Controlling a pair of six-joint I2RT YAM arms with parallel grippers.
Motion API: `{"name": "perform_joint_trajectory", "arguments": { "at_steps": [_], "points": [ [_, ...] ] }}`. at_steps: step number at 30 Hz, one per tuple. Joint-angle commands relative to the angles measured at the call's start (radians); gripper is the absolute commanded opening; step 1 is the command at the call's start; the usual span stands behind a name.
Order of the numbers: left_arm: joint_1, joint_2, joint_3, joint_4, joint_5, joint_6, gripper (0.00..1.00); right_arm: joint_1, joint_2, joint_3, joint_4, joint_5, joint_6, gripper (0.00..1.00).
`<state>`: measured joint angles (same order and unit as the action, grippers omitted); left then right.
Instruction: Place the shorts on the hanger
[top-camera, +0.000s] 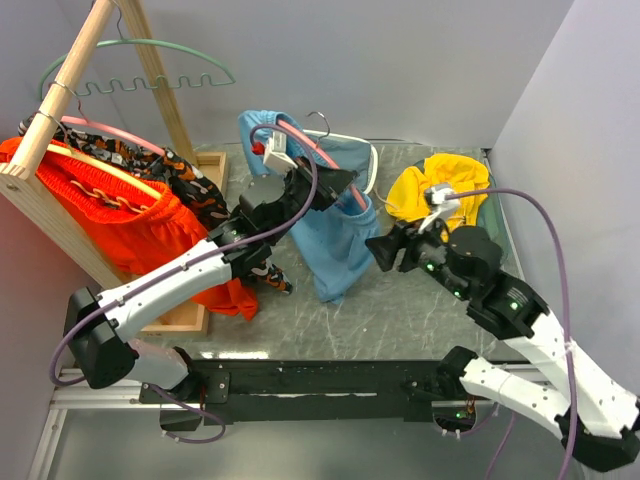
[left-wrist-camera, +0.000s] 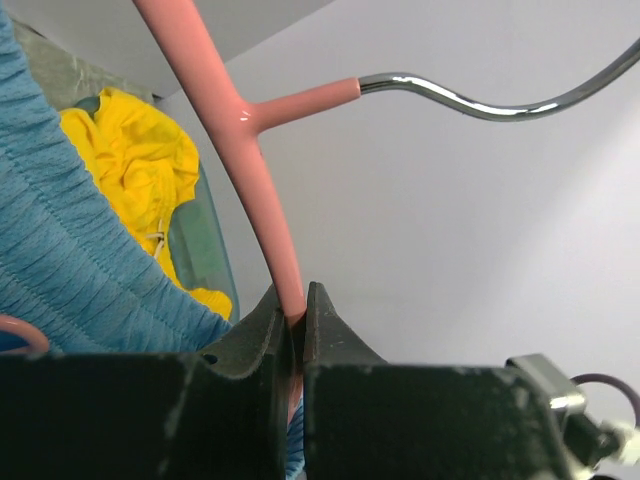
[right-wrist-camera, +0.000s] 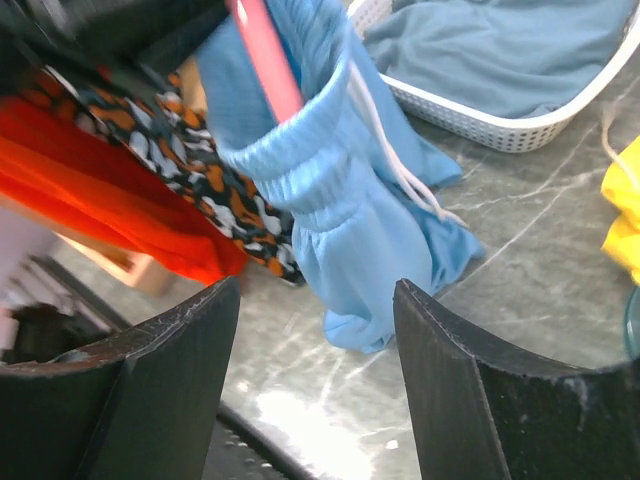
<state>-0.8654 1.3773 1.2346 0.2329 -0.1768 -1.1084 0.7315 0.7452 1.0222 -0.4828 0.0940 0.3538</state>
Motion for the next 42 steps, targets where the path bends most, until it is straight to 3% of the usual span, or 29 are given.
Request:
{"name": "perform_joint_trajectory", "arguments": {
  "at_steps": [1, 13, 20, 23, 24, 28, 30, 33, 35, 42],
  "points": [
    [-0.009, -0.006, 0.098, 0.043, -0.038, -0.004, 0.01, 0.097, 0.066, 0.025, 0.107, 0.159, -0.134, 0.71],
    [-0.014, -0.02, 0.128, -0.02, -0.021, -0.008, 0.01, 0.112, 0.164, 0.102, 0.171, 0.265, -0.263, 0.61],
    [-0.014, -0.03, 0.115, -0.009, 0.002, -0.036, 0.01, 0.112, 0.171, 0.079, 0.24, 0.153, -0.318, 0.61],
    [-0.014, -0.029, 0.118, -0.014, 0.008, -0.041, 0.01, 0.112, 0.197, 0.082, 0.257, 0.151, -0.325, 0.48],
    [-0.014, -0.034, 0.115, -0.009, 0.01, -0.042, 0.01, 0.111, 0.194, 0.079, 0.269, 0.148, -0.326, 0.31],
    [-0.014, -0.037, 0.114, -0.004, 0.016, -0.039, 0.01, 0.111, 0.183, 0.07, 0.303, 0.144, -0.335, 0.0],
    [-0.014, -0.032, 0.126, -0.017, 0.025, -0.038, 0.01, 0.111, 0.177, 0.072, 0.319, 0.144, -0.34, 0.0],
    [-0.014, -0.023, 0.132, -0.035, 0.033, -0.039, 0.13, 0.111, 0.16, 0.067, 0.351, 0.147, -0.345, 0.0],
    [-0.015, -0.017, 0.129, -0.04, 0.039, -0.041, 0.13, 0.111, 0.149, 0.07, 0.363, 0.157, -0.345, 0.0],
    [-0.041, 0.011, 0.118, -0.052, 0.06, -0.045, 0.33, 0.109, 0.164, 0.096, 0.36, 0.194, -0.395, 0.0]
  ]
}}
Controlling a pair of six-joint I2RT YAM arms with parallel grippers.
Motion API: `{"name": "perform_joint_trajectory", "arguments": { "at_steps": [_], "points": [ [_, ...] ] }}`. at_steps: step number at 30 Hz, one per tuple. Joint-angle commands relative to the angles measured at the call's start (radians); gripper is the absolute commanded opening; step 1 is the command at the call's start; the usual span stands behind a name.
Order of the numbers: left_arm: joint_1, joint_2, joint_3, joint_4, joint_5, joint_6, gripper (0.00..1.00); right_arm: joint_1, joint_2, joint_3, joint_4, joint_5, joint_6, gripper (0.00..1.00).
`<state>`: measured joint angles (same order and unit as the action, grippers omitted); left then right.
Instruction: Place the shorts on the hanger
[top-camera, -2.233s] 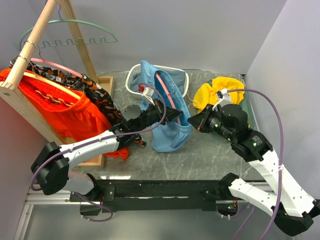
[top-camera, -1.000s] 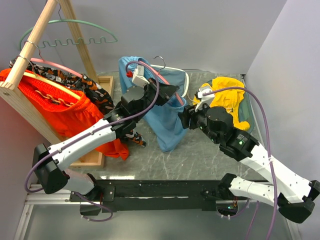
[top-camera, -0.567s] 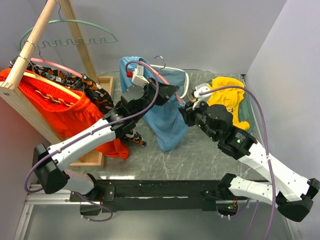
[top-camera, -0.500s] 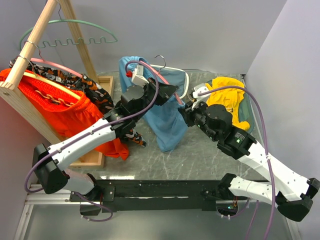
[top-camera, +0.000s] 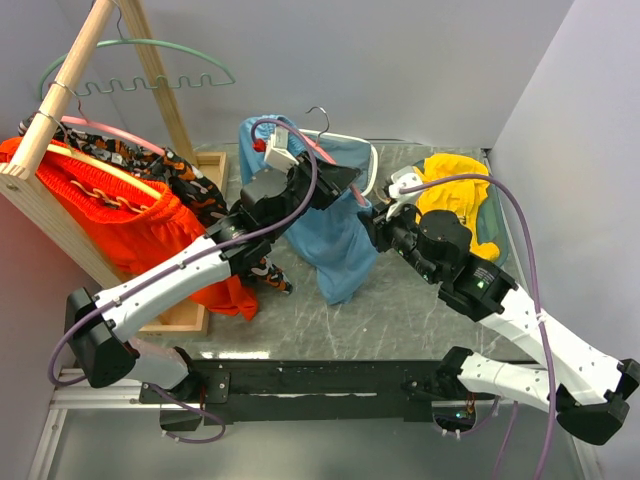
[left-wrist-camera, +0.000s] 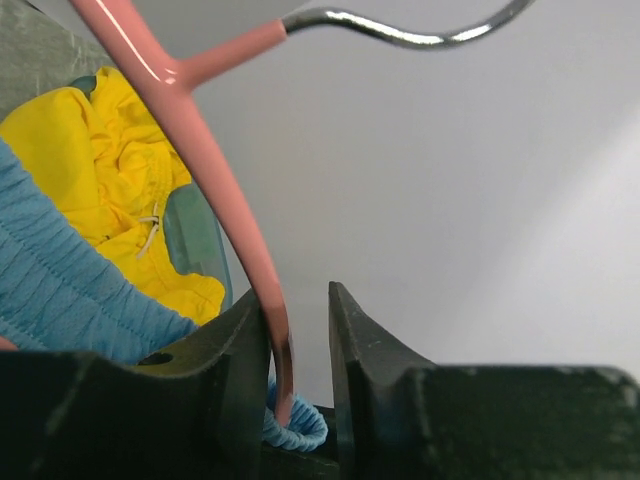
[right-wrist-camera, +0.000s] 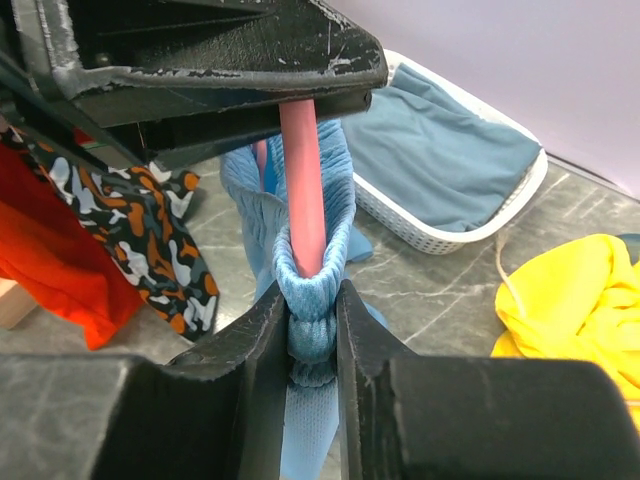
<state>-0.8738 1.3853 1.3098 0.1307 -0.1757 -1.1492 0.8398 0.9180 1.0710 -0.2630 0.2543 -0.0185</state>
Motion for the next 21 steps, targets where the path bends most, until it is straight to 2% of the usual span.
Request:
{"name": "perform_joint_trajectory", "arguments": {
  "at_steps": [1, 5, 8, 11, 13, 16, 19, 21],
  "points": [
    [-0.036, 0.007, 0.045, 0.043, 0.059, -0.003, 0.33, 0.002, -0.007, 0.05, 0.137, 0.033, -0.026, 0.0],
    [-0.07, 0.015, 0.046, 0.017, 0.035, -0.006, 0.39, 0.002, 0.01, 0.06, 0.143, 0.052, -0.032, 0.0],
    [-0.091, 0.012, 0.032, 0.009, -0.004, -0.006, 0.38, 0.002, 0.012, 0.055, 0.159, 0.069, -0.037, 0.0],
    [-0.105, 0.011, 0.025, 0.009, -0.03, -0.007, 0.32, 0.002, 0.013, 0.056, 0.166, 0.074, -0.038, 0.0],
    [-0.109, 0.011, 0.025, 0.013, -0.047, -0.003, 0.23, 0.001, 0.018, 0.06, 0.163, 0.074, -0.037, 0.0],
    [-0.116, 0.012, 0.026, 0.024, -0.071, -0.004, 0.01, 0.002, 0.022, 0.056, 0.169, 0.072, -0.029, 0.0],
    [-0.12, 0.018, 0.032, 0.033, -0.106, -0.007, 0.01, 0.001, 0.036, 0.085, 0.147, 0.077, -0.006, 0.0],
    [-0.122, 0.018, 0.04, 0.037, -0.151, -0.007, 0.01, 0.002, 0.039, 0.112, 0.099, 0.083, 0.017, 0.16]
  ]
}}
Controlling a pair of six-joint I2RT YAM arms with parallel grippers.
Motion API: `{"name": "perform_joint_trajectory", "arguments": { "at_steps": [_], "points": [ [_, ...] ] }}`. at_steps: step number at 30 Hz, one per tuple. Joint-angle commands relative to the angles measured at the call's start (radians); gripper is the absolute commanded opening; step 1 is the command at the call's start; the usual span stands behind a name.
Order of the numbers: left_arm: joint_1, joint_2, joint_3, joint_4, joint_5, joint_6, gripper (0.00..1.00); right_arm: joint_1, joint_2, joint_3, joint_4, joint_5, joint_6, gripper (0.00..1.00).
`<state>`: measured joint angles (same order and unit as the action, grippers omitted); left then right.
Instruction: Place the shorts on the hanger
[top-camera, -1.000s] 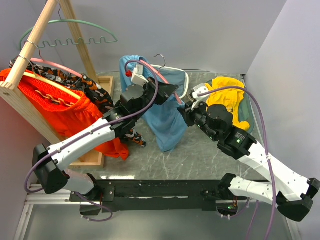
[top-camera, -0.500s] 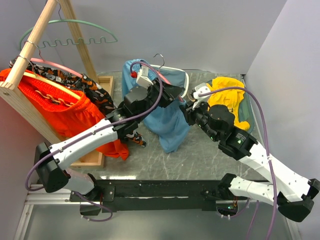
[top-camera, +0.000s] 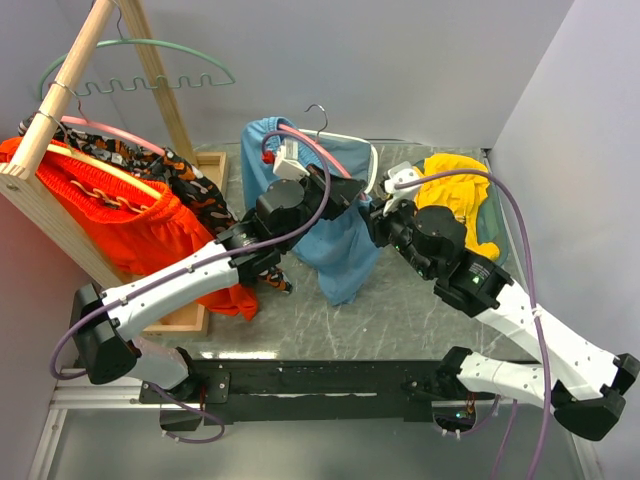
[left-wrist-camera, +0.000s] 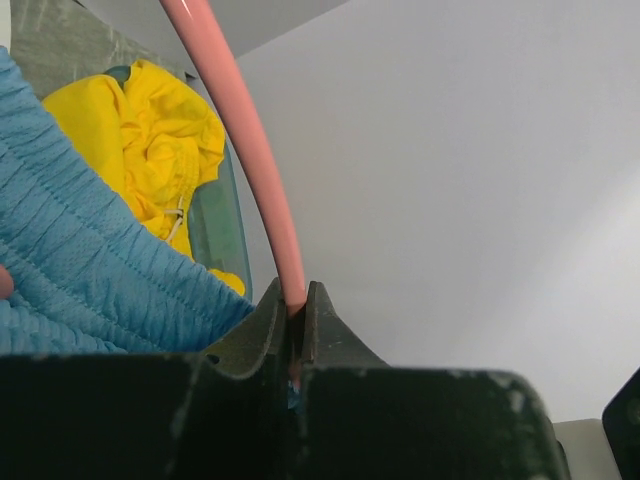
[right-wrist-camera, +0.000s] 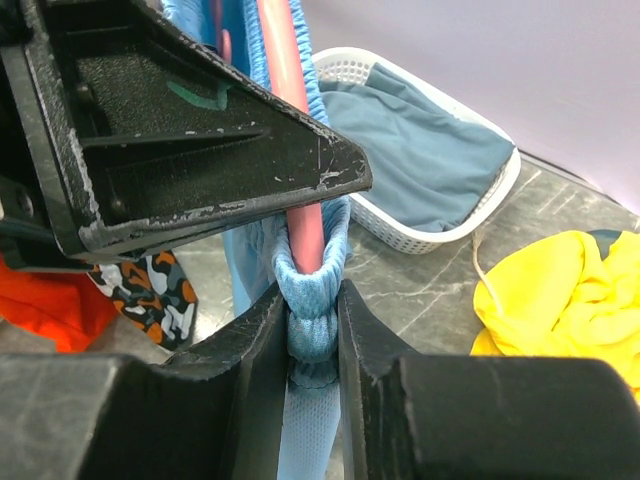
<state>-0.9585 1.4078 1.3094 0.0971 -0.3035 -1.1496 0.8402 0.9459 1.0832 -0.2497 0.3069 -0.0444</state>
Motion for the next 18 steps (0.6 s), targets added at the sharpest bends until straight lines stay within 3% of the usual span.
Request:
{"name": "perform_joint_trajectory", "arguments": {
  "at_steps": [1, 2, 4, 7, 18],
  "points": [
    [-0.039, -0.004, 0.047, 0.059, -0.041, -0.009, 0.01, 0.003, 0.008, 0.118, 0.073, 0.038, 0.067, 0.25],
    [-0.039, -0.01, 0.053, 0.052, -0.063, -0.013, 0.01, 0.003, 0.002, 0.125, 0.047, 0.049, 0.08, 0.46],
    [-0.042, -0.021, 0.057, 0.056, -0.113, -0.019, 0.01, 0.003, -0.016, 0.153, -0.002, 0.086, 0.11, 0.64],
    [-0.049, -0.026, 0.088, 0.033, -0.166, -0.022, 0.01, 0.002, -0.048, 0.181, -0.057, 0.127, 0.159, 0.76],
    [-0.056, 0.028, 0.258, -0.02, -0.296, 0.063, 0.01, 0.0, -0.177, 0.202, -0.175, 0.241, 0.356, 0.84]
  ]
}}
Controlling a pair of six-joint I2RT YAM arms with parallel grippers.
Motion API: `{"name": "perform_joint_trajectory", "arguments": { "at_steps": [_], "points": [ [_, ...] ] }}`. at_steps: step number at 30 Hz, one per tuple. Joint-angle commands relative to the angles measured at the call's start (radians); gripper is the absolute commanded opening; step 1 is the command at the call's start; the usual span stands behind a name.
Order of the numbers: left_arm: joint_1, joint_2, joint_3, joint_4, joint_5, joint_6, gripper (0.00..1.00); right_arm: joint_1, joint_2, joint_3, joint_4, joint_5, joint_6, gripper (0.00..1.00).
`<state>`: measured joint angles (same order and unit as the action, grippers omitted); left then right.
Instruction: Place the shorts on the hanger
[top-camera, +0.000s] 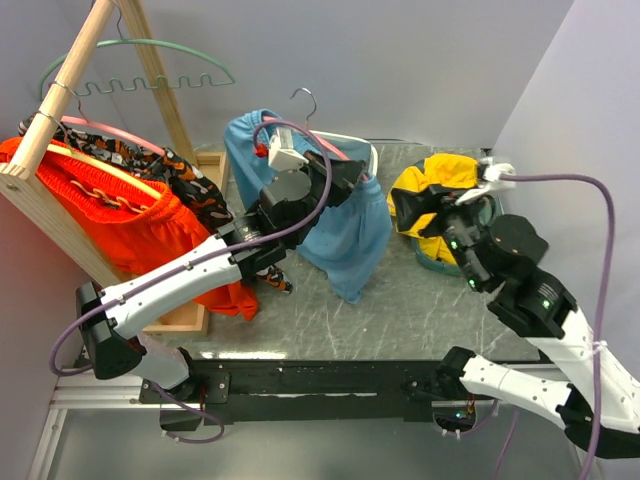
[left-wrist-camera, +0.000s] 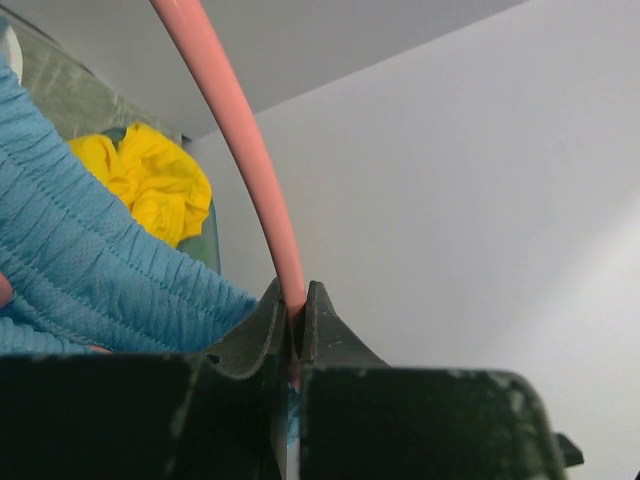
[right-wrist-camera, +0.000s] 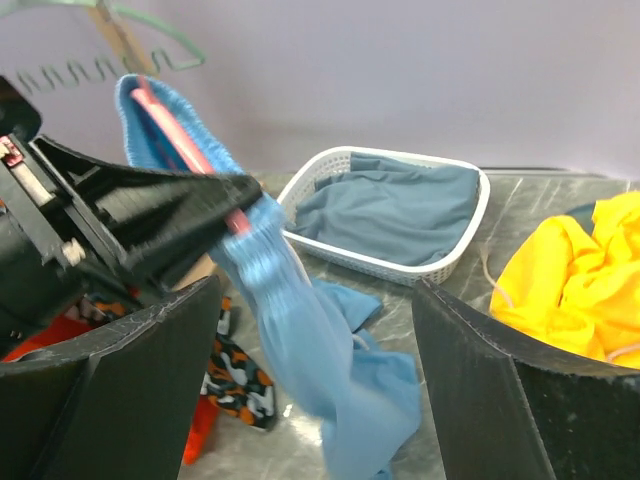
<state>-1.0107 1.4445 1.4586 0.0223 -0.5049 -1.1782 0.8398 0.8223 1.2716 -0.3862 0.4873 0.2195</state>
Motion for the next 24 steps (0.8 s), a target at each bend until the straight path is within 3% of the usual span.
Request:
{"name": "perform_joint_trajectory", "arguments": {
  "at_steps": [1, 6, 24],
  "points": [
    [0.003, -0.004, 0.127, 0.048, -0.099, 0.106, 0.01, 0.001, -0.061, 0.014, -0.046, 0.059, 0.096, 0.84],
    [0.055, 0.034, 0.244, -0.051, -0.098, 0.115, 0.01, 0.001, -0.092, 0.025, -0.077, 0.053, 0.118, 0.85],
    [0.254, 0.027, 0.384, -0.171, -0.144, 0.129, 0.01, -0.001, -0.055, 0.054, -0.092, 0.036, 0.107, 0.86]
  ]
}}
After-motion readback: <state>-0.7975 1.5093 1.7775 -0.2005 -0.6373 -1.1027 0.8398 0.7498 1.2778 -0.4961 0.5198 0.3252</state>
